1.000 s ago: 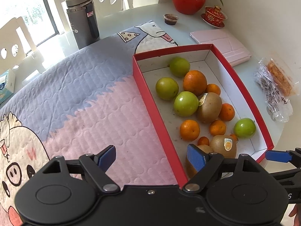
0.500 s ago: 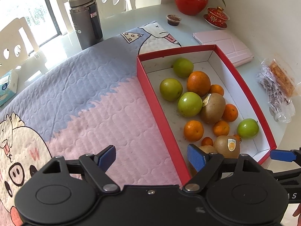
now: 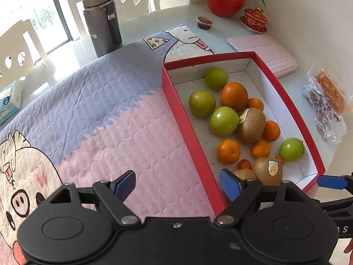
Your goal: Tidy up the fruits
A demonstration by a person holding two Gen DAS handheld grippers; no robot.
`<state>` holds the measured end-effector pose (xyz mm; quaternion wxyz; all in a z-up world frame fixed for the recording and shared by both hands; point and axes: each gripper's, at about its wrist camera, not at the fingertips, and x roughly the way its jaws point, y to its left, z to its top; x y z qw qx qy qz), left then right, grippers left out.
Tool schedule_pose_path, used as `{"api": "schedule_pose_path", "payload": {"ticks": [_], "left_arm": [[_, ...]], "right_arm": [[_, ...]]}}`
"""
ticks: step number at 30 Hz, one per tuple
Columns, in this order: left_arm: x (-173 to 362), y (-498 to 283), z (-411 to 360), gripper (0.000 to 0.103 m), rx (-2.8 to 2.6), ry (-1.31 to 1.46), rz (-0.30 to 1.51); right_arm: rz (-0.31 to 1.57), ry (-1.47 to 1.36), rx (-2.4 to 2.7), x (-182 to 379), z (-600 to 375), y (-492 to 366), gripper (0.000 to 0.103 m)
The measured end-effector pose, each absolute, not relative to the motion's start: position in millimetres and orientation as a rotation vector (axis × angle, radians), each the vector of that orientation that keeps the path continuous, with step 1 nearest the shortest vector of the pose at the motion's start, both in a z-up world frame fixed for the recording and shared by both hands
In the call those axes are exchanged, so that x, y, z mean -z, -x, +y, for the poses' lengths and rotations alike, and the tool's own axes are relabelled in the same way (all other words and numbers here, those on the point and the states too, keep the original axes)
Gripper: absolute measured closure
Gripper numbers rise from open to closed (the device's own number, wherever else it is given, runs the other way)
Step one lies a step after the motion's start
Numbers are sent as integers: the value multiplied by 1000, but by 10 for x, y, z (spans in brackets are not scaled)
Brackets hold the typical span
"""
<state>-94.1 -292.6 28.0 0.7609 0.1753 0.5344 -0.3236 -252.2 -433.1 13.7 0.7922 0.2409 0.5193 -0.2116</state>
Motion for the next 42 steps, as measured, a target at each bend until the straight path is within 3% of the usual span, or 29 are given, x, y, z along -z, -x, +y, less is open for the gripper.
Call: {"api": "schedule_pose_path", "payload": {"ticks": [42], "left_arm": [[-246,925,-2844,4,681,-399,1168]], "right_arm": [[1119,-541,453,-96,-4264,2528,6]]}}
